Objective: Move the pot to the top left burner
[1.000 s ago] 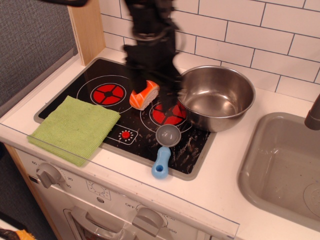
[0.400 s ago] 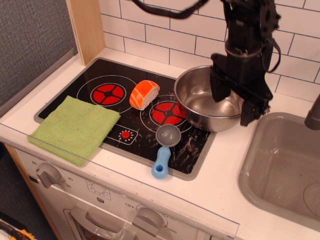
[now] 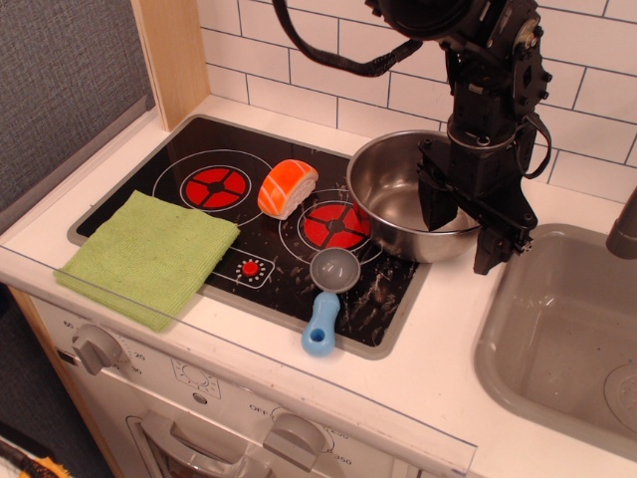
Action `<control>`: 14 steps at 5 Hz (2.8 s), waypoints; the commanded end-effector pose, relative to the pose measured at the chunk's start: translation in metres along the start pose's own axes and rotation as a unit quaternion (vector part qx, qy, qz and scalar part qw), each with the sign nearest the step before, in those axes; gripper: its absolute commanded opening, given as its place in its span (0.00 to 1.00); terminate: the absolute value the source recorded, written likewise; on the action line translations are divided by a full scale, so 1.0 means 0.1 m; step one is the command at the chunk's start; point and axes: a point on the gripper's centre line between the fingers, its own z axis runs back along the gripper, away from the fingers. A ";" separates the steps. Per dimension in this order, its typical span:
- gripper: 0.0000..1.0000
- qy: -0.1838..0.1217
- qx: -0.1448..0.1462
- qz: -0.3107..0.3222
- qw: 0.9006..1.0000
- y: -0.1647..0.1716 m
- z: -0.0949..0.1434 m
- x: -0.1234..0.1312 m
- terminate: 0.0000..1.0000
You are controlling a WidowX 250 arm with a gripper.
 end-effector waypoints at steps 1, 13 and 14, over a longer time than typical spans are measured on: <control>0.00 -0.025 0.009 -0.004 1.000 -0.05 0.17 -0.02 0.00; 0.00 0.030 0.102 0.159 0.981 1.74 0.60 -1.08 0.00; 0.00 0.040 0.102 0.159 0.981 1.73 0.52 -1.10 0.00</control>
